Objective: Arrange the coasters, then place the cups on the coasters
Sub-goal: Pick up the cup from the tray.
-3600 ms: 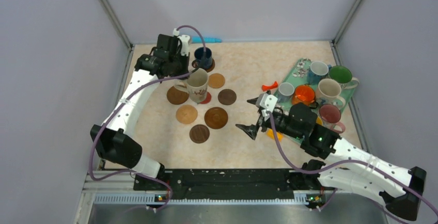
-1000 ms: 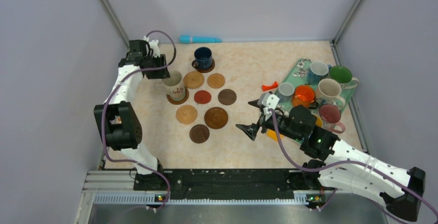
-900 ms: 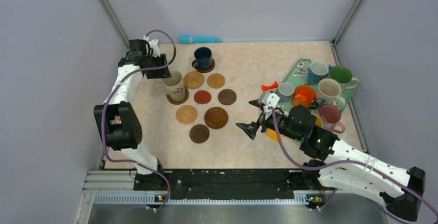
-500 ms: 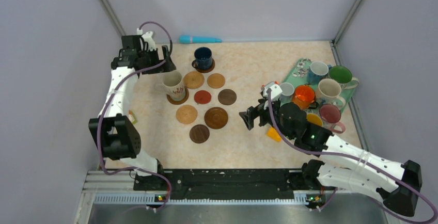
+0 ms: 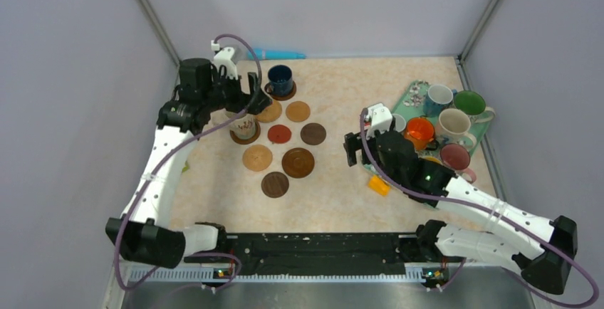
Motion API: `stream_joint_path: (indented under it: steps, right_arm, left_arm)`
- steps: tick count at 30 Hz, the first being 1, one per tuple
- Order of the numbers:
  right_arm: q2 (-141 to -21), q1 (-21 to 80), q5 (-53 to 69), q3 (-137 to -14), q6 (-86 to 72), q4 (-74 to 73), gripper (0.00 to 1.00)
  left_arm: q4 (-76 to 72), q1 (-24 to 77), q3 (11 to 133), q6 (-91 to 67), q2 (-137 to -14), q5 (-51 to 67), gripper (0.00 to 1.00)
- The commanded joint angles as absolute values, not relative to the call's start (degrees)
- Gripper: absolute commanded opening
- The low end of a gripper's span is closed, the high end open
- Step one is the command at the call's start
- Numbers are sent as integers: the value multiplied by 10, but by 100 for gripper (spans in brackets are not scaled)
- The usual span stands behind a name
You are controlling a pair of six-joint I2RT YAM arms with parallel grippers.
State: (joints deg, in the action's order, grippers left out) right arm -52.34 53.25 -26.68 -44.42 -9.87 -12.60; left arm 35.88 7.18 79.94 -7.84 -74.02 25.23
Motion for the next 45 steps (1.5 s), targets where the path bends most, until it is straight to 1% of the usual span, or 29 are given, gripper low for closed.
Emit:
stream_joint_path:
  steps: [1,4,6,12,17,20,24,31,34,37,42,45]
  right_arm:
    - [-531,465,-280,-495,-74,-167,80]
    - [-532,399,-248,-508,-68,-179,66]
    - [-537,366,-253,-521,-57,-191,58]
    - [-559,279,-296,-573,-15,-245,50]
    - [-580,192,-250,-601,-12,-272,49]
    - [-603,135,-225,-613,-19,-290,49]
    - [-612,88,-195,-600,-32,-274,50]
    - [-659,-38,-113,-624,-50,-257,49]
    - [-693,-70,-82,-649,-51,-239,49]
    - [-742,-78,-57,-687,-44,-227,48]
    - [-826,-87,-68,-752,-29,-219,46]
    - [-857,-109,-60,-771,-20,-198,45]
  left_arm:
    - [322,125,744,-87,-663,254,99]
    - [309,144,685,-94,-618,268,99]
    - [304,154,648,-93,-588,268,99]
    - [293,166,555,-103,-501,230,99]
    - [263,166,484,-116,-438,157,99]
    - [279,169,494,-115,-431,124,99]
    - [281,170,495,-119,-423,103,99]
    - [281,178,492,-122,-414,99,99]
    - [281,179,490,-122,-414,101,99]
    - [281,180,490,-121,-412,98,99]
    - [280,181,488,-121,-410,98,99]
    - [281,181,489,-121,-412,95,99]
